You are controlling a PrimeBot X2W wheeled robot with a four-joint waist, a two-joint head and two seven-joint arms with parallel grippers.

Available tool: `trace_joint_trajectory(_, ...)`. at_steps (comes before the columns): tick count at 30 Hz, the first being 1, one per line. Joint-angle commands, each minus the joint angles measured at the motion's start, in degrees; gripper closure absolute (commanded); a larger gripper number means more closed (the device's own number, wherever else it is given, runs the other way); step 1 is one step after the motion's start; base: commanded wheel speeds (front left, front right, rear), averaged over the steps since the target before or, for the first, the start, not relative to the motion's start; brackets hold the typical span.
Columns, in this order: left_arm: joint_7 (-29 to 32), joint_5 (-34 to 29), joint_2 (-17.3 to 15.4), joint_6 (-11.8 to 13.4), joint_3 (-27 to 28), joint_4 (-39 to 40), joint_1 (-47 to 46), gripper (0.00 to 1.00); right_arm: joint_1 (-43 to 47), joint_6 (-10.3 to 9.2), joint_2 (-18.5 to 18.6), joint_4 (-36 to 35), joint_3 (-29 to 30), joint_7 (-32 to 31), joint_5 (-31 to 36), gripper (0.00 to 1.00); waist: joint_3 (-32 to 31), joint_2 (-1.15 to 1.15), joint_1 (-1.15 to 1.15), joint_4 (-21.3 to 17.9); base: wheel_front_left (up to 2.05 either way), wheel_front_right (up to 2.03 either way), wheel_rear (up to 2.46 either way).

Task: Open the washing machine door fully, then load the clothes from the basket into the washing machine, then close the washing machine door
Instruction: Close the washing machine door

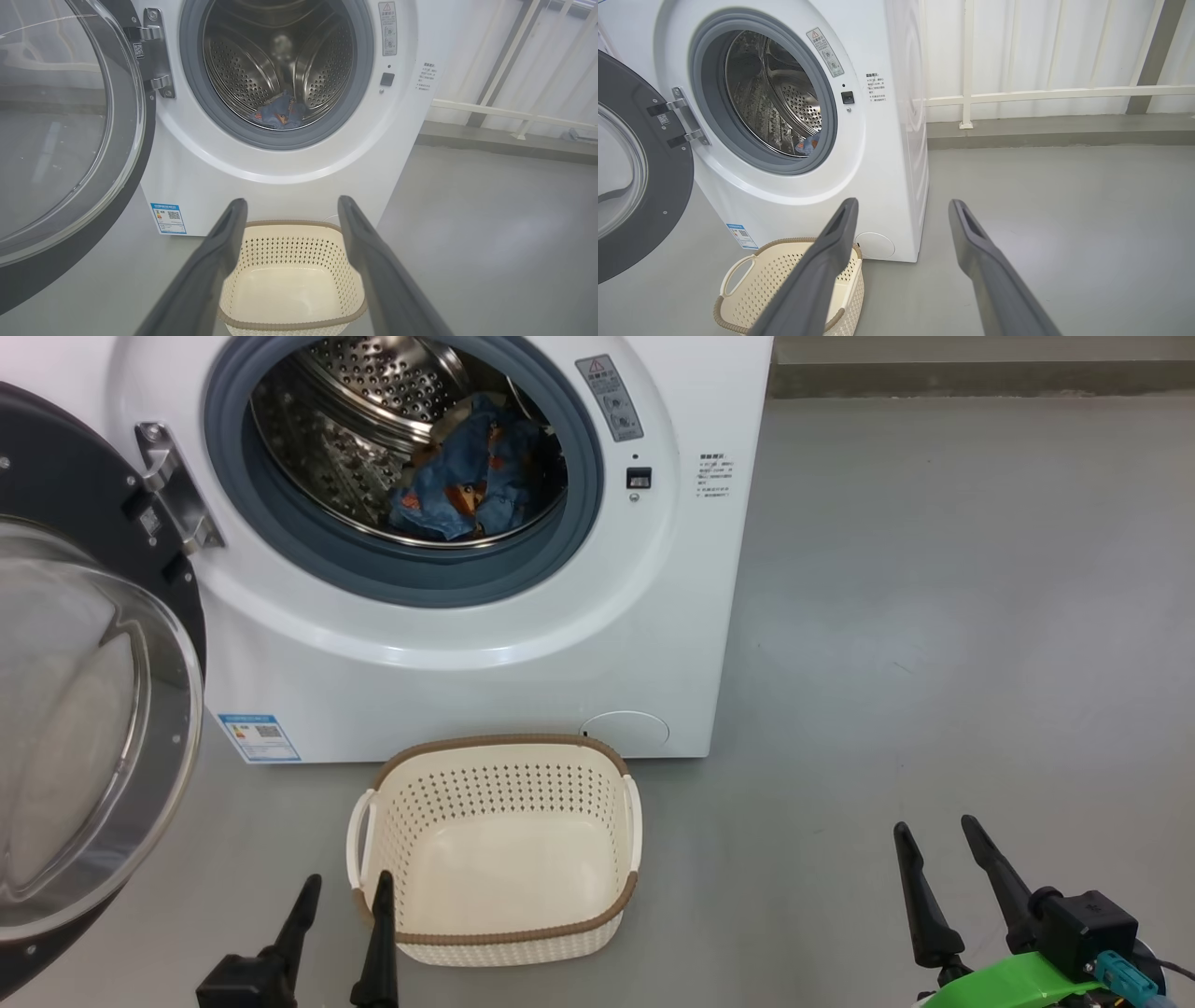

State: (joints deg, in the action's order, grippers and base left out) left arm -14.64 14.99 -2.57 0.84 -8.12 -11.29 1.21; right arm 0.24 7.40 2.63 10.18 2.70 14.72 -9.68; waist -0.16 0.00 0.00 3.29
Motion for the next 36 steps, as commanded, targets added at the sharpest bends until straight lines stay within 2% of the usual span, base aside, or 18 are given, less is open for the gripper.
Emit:
trace_joint_trajectory(1,-0.4,-0.1,-0.3,0.4,1.7,1.0,-1.5,0.00,-1.1,0.09,0.2,-1.2,-1.3,0.3,0.3,0.00,0.0,0.00,0.00,0.1,0.00,0.00,0.00)
trace_joint_trajectory(12,-0.4,-0.2,-0.3,0.3,1.7,0.9,-1.6,0.00,-1.0,0.09,0.2,-0.9,-1.3,0.3,0.2,0.00,-0.1,0.00,0.00,0.7,0.00,0.00,0.00)
trace_joint_trajectory(21,-0.4,-1.4,-0.3,0.5,1.7,1.1,-1.5,0.00,-0.8,0.09,0.2,-0.9,-2.2,0.3,-0.4,0.00,-0.3,0.00,0.00,4.2,0.00,0.00,0.00)
trace_joint_trajectory(30,-0.4,-1.9,-0.3,0.4,2.1,1.7,-1.0,0.00,-1.0,0.09,0.2,-1.2,-3.8,0.3,-0.8,0.00,-0.1,0.00,0.00,11.3,0.00,0.00,0.00)
trace_joint_trajectory(31,-0.4,-2.0,-0.3,0.3,2.3,1.7,-0.8,0.00,-1.0,0.09,0.2,-1.2,-4.1,0.3,-1.0,0.00,0.0,0.00,0.00,13.1,0.00,0.00,0.00)
trace_joint_trajectory(36,-0.4,-2.5,-0.3,0.1,2.9,1.9,-0.6,0.00,-1.2,0.09,0.2,-1.3,-4.8,0.3,-1.6,0.00,0.0,0.00,0.00,17.6,0.00,0.00,0.00)
